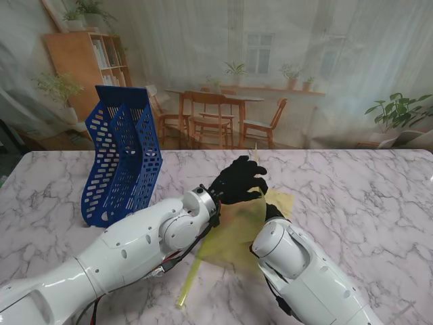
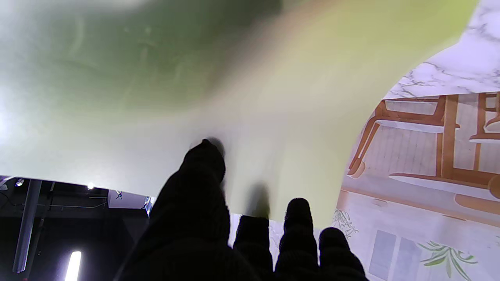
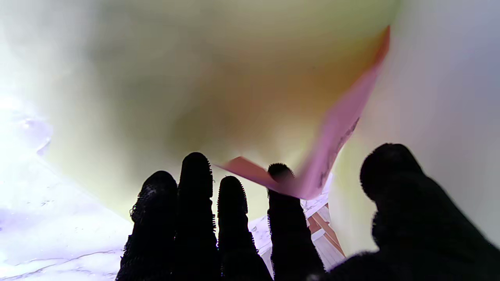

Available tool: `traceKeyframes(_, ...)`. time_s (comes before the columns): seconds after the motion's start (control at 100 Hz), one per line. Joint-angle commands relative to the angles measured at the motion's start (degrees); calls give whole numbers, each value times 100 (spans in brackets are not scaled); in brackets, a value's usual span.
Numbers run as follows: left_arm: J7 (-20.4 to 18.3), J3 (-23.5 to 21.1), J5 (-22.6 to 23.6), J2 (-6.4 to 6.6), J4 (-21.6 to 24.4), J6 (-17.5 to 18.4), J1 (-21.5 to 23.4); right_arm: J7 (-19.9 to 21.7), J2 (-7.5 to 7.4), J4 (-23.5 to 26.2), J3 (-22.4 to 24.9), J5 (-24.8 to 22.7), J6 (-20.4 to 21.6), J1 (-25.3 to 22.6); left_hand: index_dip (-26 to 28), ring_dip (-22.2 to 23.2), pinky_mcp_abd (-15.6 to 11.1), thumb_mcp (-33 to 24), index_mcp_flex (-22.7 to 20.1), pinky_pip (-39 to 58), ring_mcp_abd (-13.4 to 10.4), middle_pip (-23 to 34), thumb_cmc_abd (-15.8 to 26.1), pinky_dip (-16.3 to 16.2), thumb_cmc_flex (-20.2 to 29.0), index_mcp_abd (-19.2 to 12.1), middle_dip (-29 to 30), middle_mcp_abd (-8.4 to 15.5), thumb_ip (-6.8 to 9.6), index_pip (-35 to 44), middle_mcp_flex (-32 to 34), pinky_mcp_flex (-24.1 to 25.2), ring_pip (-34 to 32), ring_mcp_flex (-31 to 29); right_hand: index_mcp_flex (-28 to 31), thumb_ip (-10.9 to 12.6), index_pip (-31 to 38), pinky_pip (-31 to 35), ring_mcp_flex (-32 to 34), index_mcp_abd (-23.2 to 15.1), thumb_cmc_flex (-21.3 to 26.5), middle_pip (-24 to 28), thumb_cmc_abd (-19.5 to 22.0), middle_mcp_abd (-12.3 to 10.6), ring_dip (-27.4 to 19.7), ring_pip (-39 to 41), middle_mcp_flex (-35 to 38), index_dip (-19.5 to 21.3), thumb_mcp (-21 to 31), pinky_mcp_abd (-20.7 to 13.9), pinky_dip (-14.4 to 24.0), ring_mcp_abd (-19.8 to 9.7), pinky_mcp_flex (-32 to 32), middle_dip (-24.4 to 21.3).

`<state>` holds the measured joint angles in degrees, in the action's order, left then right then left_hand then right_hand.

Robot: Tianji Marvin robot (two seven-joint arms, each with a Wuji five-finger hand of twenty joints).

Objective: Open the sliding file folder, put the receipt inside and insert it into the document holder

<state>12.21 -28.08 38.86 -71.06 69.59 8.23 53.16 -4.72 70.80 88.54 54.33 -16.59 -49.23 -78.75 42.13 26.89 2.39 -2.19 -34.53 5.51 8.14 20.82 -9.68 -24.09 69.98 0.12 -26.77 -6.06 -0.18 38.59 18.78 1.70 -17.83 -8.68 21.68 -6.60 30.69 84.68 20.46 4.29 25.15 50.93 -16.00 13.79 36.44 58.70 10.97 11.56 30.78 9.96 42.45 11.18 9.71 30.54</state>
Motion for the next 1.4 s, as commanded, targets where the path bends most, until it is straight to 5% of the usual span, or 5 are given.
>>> traceKeyframes(0.0,-69,-6,12,-15,33,12,-1,24,-43,74,57,-39,62,-56,44,36,70,-19,-392,56,-46,84,273,-102,100,405,-41,-59,-19,342,126,46,-2,-57,-239,38,-61,-20,-151,96,-404,-233,79,-58,-59,-243,-218,120,-326,-216,100,-96,-115,-150)
traceKeyframes(0.35,-39,-17,14,-14,17,59,20,-61,-106,377,529,-74,396,-370,48,27,62,-20,-385,40,-53,85,278,-97,92,385,-34,-47,-17,349,127,52,0,-61,-380,101,-66,-148,-338,-24,-141,-754,415,-128,-216,-668,-186,323,-715,-218,11,-87,-440,-635)
traceKeyframes(0.94,-75,-75,90,61,45,194,71,-292,-196,969,1596,-121,1324,-994,167,18,63,-8,-334,25,-75,92,306,-90,108,347,-29,-20,-37,425,121,55,4,-71,-130,135,-17,-583,-275,135,101,-474,488,-142,-677,-1470,-180,523,-298,-6,-374,-59,-562,-753)
traceKeyframes(1.14,-123,-92,123,92,69,231,65,-372,-214,992,1907,-195,1597,-1150,250,12,52,10,-307,22,-85,85,329,-88,118,322,-24,-18,-46,438,117,60,18,-67,-195,131,-99,-1455,-334,138,96,-650,506,-175,-1127,-2382,-133,563,-293,276,-786,-57,-777,-893)
traceKeyframes(1.39,-95,-211,235,151,202,265,121,-289,-265,905,2215,-268,1768,-1232,284,14,54,29,-303,25,-78,85,342,-90,118,306,-24,-22,-40,393,121,58,18,-69,-811,121,-349,-3223,-432,68,-137,-1675,631,-299,-2083,-4300,-137,466,-653,584,-1287,143,-1044,-1429)
